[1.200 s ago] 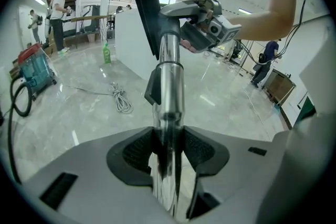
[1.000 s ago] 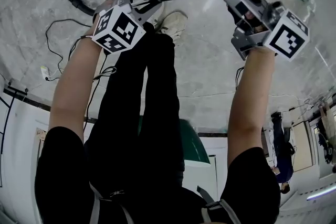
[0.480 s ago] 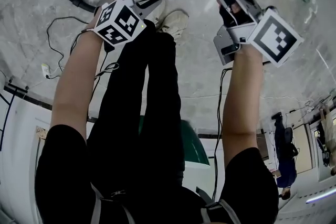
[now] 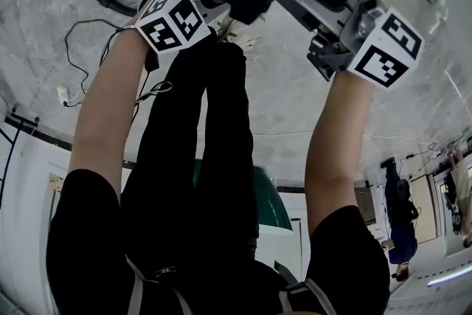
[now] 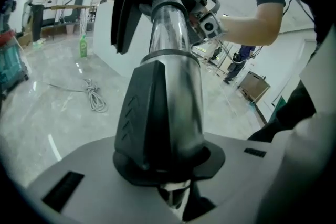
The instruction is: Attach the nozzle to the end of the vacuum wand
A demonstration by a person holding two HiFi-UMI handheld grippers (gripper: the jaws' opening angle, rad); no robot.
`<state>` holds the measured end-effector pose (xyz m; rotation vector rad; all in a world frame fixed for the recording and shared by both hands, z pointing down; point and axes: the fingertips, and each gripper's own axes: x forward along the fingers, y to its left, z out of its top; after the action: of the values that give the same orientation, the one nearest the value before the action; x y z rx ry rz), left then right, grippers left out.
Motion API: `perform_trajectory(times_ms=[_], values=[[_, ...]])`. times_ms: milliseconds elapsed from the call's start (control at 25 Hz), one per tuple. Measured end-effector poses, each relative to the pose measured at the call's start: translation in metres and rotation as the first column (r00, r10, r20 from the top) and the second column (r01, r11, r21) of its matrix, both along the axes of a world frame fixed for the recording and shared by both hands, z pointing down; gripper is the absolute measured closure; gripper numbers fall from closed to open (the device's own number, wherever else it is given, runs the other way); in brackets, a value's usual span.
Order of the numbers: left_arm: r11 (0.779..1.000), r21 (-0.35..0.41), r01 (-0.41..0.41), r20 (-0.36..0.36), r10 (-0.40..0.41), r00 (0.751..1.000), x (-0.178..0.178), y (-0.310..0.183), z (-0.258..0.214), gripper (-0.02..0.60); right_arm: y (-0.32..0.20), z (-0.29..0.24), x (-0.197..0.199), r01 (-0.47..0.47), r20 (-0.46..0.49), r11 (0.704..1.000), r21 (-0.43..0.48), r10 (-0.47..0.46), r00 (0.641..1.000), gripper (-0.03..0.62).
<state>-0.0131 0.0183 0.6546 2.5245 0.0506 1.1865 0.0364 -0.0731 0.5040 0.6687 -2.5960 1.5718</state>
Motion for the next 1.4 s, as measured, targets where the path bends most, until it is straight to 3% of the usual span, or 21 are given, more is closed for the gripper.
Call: perform_trajectory(times_ms=[40, 120, 240, 360, 480, 520, 560, 600, 680, 760, 880, 960, 1040, 1120, 1200, 1320, 1360, 1400], values=[[1.0, -0.022, -0.014, 0.0, 0.014, 1.0, -0.003, 0.006, -0.002, 0.474, 0.003, -0.003, -0.005, 0.01, 0.039, 1.0, 0.021, -0.011, 0.999, 0.401], [0.999, -0.044, -0.005, 0.009, 0.006, 1.0, -0.002, 0.006, -0.002, 0.476, -0.002, -0.001, -0.001, -0.062, 0.056, 0.998, -0.002, 0.062, 0.997, 0.401], [0.998, -0.057, 0.024, 0.012, -0.023, 1.0, 0.009, -0.003, 0.001, 0.477, -0.019, 0.011, 0.016, -0.271, -0.08, 0.958, -0.099, 0.264, 0.961, 0.402], [0.997, -0.075, 0.031, 0.003, -0.031, 1.0, 0.013, 0.006, -0.001, 0.477, -0.013, 0.02, 0.027, -0.486, -0.295, 0.854, -0.188, 0.423, 0.857, 0.402], [0.997, -0.06, 0.048, 0.011, -0.048, 0.999, 0.022, 0.012, 0.002, 0.477, -0.005, 0.027, 0.044, -0.705, -0.487, 0.679, -0.206, 0.553, 0.675, 0.402], [0.997, -0.054, 0.052, 0.012, -0.051, 0.999, 0.025, 0.013, 0.002, 0.477, -0.005, 0.026, 0.048, -0.735, -0.508, 0.653, -0.183, 0.577, 0.639, 0.404], [0.997, -0.053, 0.053, 0.01, -0.052, 0.999, 0.026, 0.013, 0.0, 0.477, -0.006, 0.022, 0.048, -0.733, -0.499, 0.662, -0.158, 0.587, 0.638, 0.402], [0.997, -0.06, 0.048, 0.003, -0.048, 0.999, 0.027, 0.013, -0.003, 0.477, -0.009, 0.017, 0.046, -0.703, -0.465, 0.699, -0.13, 0.583, 0.666, 0.404], [0.995, -0.093, 0.02, -0.024, -0.022, 0.999, 0.03, 0.013, -0.011, 0.477, -0.014, 0.007, 0.041, -0.605, -0.367, 0.792, -0.077, 0.542, 0.756, 0.404], [0.99, -0.14, -0.014, -0.059, 0.006, 0.998, 0.031, 0.017, -0.017, 0.477, -0.014, 0.002, 0.035, -0.522, -0.271, 0.852, -0.042, 0.494, 0.826, 0.404], [0.977, -0.209, -0.05, -0.118, 0.026, 0.993, 0.033, 0.026, -0.03, 0.479, -0.009, -0.014, 0.026, -0.401, -0.07, 0.915, 0.043, 0.403, 0.912, 0.404], [0.966, -0.251, -0.067, -0.161, 0.027, 0.987, 0.035, 0.032, -0.04, 0.479, -0.003, -0.021, 0.027, -0.371, 0.064, 0.926, 0.068, 0.367, 0.928, 0.404], [0.959, -0.275, -0.07, -0.166, 0.024, 0.986, 0.037, 0.039, -0.041, 0.48, 0.004, -0.015, 0.035, -0.427, 0.072, 0.904, 0.03, 0.424, 0.903, 0.404], [0.963, -0.263, -0.057, -0.143, 0.02, 0.99, 0.039, 0.043, -0.032, 0.48, 0.01, -0.002, 0.042, -0.524, -0.022, 0.852, -0.017, 0.524, 0.852, 0.405], [0.974, -0.227, -0.021, -0.105, -0.004, 0.994, 0.042, 0.043, -0.023, 0.48, 0.015, 0.012, 0.049, -0.63, -0.183, 0.774, -0.064, 0.612, 0.77, 0.405], [0.981, -0.193, -0.001, -0.091, -0.017, 0.996, 0.046, 0.041, -0.015, 0.482, 0.019, 0.024, 0.058, -0.768, -0.395, 0.634, -0.092, 0.685, 0.613, 0.405], [0.981, -0.195, -0.006, -0.099, -0.013, 0.995, 0.047, 0.039, -0.017, 0.482, 0.016, 0.023, 0.059, -0.783, -0.419, 0.618, -0.078, 0.692, 0.588, 0.405], [0.98, -0.198, -0.012, -0.109, -0.01, 0.994, 0.048, 0.037, -0.019, 0.482, 0.011, 0.018, 0.057, -0.772, -0.408, 0.634, -0.055, 0.691, 0.597, 0.407]])
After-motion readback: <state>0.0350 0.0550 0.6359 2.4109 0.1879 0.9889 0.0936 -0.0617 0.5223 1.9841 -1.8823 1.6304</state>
